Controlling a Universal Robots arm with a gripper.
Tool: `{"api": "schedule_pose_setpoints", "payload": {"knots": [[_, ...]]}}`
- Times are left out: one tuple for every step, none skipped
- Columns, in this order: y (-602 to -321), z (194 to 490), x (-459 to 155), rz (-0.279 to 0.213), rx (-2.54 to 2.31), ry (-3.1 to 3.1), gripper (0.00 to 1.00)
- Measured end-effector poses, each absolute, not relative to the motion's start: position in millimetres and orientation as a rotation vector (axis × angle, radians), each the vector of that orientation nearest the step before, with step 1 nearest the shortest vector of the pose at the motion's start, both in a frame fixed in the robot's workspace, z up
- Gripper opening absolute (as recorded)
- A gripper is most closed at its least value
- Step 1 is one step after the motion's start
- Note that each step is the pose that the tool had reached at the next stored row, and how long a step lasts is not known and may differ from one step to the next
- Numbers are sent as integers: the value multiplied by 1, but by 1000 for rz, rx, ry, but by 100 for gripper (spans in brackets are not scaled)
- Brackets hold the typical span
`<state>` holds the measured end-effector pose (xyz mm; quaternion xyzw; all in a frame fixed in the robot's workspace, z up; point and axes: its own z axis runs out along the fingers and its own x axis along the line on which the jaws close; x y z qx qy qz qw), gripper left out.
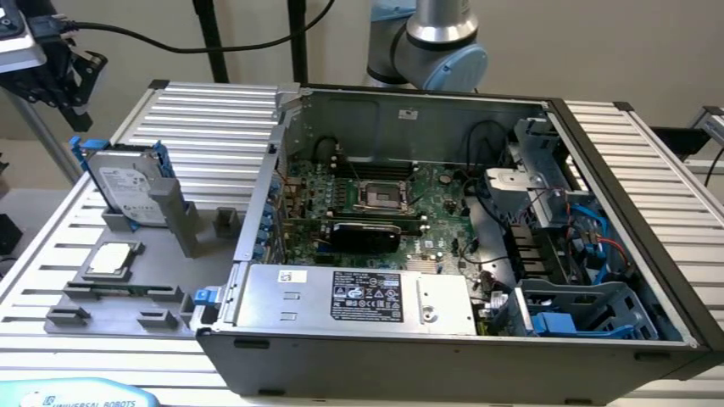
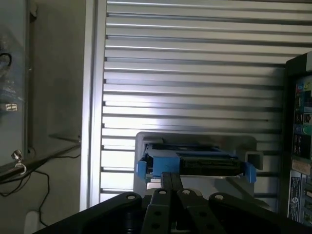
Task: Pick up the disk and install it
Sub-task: 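Reach for the disk, then pick up the disk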
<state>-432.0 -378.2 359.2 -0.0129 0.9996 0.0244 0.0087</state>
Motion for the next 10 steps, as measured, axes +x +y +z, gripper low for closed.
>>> {"api": "schedule_pose_setpoints", "payload": {"knots": [[-378, 359, -432, 76, -45, 3123, 11], [-378, 359, -432, 76, -45, 3123, 11], [-378, 359, -432, 76, -45, 3123, 11], [-378, 359, -432, 76, -45, 3123, 11], [-378, 359, -432, 76, -45, 3123, 11], [-378, 359, -432, 76, -45, 3123, 11], [-378, 359, -432, 76, -45, 3123, 11], [-378, 359, -432, 76, -45, 3123, 11], [-378, 359, -432, 76, -45, 3123, 11], [-378, 359, -432, 76, -45, 3123, 11]]}}
